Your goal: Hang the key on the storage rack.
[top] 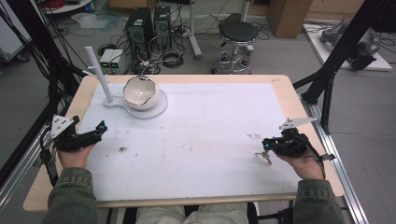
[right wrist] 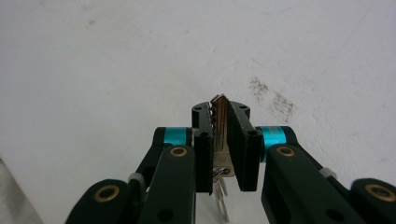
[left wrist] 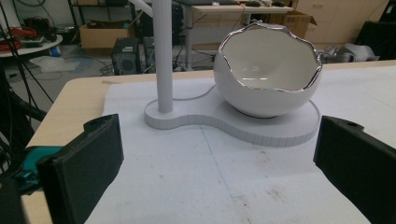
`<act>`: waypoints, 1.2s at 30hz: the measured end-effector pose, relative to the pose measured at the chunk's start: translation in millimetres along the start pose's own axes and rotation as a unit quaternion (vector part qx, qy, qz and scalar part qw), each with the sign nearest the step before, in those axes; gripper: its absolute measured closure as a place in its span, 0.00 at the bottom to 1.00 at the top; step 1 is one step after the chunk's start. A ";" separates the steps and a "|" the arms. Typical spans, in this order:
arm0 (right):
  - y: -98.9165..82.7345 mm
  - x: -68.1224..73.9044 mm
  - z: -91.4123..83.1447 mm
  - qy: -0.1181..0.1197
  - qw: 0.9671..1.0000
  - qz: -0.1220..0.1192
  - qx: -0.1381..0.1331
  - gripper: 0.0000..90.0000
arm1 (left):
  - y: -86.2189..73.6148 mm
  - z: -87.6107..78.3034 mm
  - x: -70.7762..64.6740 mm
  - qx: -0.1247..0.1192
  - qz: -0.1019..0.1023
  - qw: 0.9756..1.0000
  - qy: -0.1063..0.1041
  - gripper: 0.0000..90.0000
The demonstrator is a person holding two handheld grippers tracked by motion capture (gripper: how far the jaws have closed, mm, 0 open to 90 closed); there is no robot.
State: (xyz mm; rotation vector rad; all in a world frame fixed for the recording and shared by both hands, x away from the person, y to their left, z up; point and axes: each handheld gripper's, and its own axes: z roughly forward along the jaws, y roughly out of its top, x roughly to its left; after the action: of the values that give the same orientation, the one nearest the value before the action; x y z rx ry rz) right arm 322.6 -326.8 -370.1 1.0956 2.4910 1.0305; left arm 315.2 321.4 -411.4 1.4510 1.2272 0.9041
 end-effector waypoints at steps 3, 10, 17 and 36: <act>3.5 2.4 -1.7 0.003 1.000 0.006 -0.017 0.90 | -0.1 0.2 -0.4 0.001 0.001 1.000 -0.001 0.02; 16.5 11.7 -1.6 0.019 0.999 -0.001 -0.039 0.90 | -0.4 -0.2 -1.4 0.003 0.002 1.000 -0.003 0.02; 28.4 18.2 7.3 0.029 0.999 -0.002 -0.046 0.90 | -0.6 -0.7 -1.2 0.002 -0.001 1.000 -0.005 0.02; 79.6 32.9 12.1 0.026 0.996 0.009 -0.083 0.90 | -0.6 -4.8 2.2 -0.011 -0.026 0.999 -0.015 0.02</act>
State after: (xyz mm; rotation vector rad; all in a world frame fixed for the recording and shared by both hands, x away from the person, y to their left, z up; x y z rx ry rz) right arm 349.4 -259.5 -322.2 1.0551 2.3869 1.2608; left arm 310.9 324.5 -411.0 1.4038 1.2247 0.8559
